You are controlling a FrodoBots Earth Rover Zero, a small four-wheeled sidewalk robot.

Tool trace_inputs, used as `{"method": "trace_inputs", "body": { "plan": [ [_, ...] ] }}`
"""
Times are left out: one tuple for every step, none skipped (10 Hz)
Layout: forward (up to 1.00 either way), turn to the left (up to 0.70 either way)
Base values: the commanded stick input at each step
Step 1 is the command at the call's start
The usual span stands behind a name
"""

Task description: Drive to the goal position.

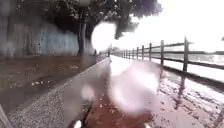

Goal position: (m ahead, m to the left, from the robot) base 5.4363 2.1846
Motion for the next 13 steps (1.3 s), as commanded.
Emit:
{"method": "trace_inputs", "body": {
  "plan": [
    [0.0, 0.0],
    [0.0, 0.0],
    [0.0, 0.0],
    [0.0, 0.0],
    [0.23, 0.0],
    [0.7, 0.0],
    [0.7, 0.0],
    [0.7, 0.0],
    [0.7, 0.0],
    [0.7, 0.0],
    [0.7, 0.0],
    [0.7, 0.0],
    [0.7, 0.0]
  ]
}}
